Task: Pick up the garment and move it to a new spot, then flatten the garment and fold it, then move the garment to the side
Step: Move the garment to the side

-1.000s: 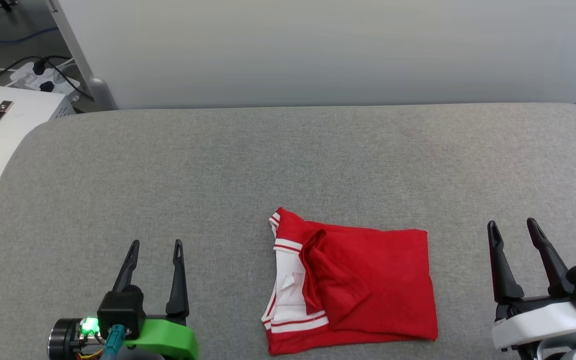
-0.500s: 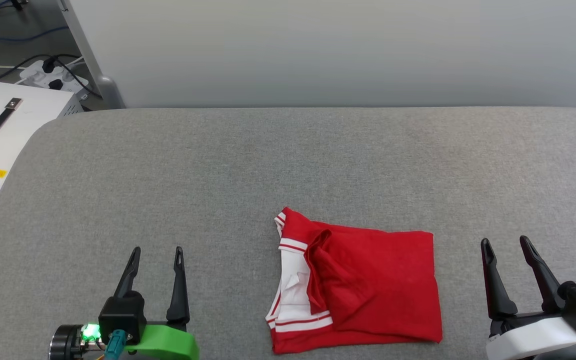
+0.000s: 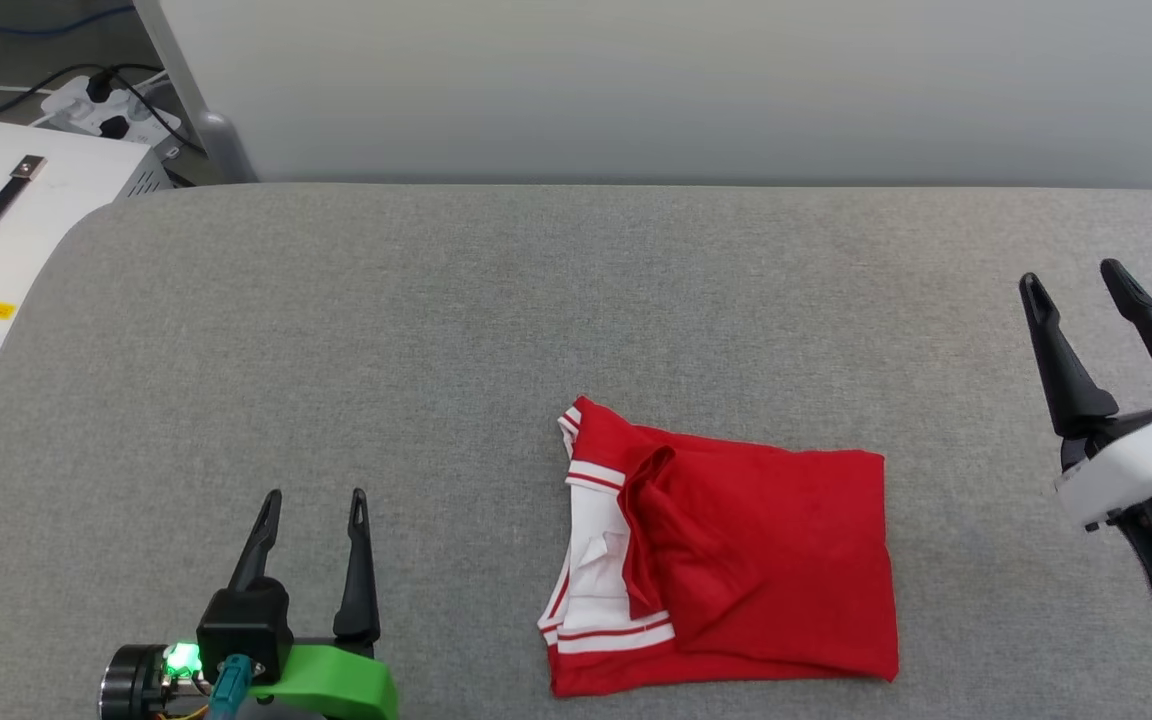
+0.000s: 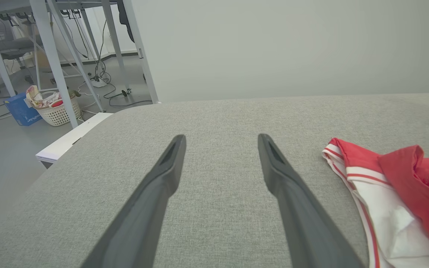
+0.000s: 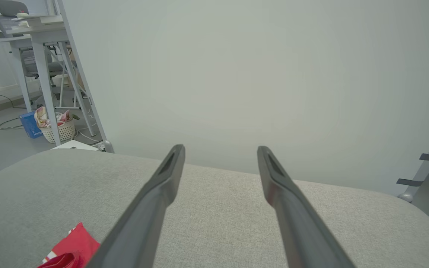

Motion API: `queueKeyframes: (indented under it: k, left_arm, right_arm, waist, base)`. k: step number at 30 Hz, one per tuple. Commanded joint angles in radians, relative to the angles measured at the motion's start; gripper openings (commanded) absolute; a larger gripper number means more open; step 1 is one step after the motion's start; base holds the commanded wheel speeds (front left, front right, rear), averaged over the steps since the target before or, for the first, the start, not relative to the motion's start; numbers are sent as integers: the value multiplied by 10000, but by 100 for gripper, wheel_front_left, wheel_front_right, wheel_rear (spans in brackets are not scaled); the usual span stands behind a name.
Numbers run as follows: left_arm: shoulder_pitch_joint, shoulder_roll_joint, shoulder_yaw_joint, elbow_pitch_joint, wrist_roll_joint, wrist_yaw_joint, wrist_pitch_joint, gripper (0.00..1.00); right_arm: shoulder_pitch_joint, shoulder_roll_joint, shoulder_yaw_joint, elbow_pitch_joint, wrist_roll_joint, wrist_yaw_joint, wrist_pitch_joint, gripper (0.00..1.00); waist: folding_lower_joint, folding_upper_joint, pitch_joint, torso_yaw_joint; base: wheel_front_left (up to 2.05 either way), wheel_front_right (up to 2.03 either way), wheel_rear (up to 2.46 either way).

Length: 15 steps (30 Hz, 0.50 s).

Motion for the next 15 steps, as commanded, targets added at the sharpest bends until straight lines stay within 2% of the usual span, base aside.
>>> queueKeyframes:
  k: [1,4,9,13,15]
  left_arm:
    - [-215,-60,30,14,-21,-43,-59,100]
    - [-287,-73,45,25,-25,-36,-59,100]
    - [-429,-108,6,54,-26,-45,-59,100]
    - [-621,-140,-52,91,-22,-57,-59,100]
    - [-715,-157,-89,98,-29,-66,-59,100]
  right_arm:
    - [-326,-304,251,-34,447,-7,714,100]
    - [-846,-1031,938,0,1584,-7,2844,100]
    - [-988,-1716,1678,191,3124,-7,5759,100]
    - [-702,-1793,1811,476,4035,-7,7243,100]
    - [-556,-1756,1840,596,4281,-7,7654,100]
  waist:
    - [0,0,111,66]
    - [0,0,228,117]
    - [0,0,433,218]
    - [0,0,649,368]
    - [0,0,765,451]
  base:
    - [0,0,0]
    - [0,0,0]
    - [0,0,0]
    - [0,0,0]
    - [0,0,0]
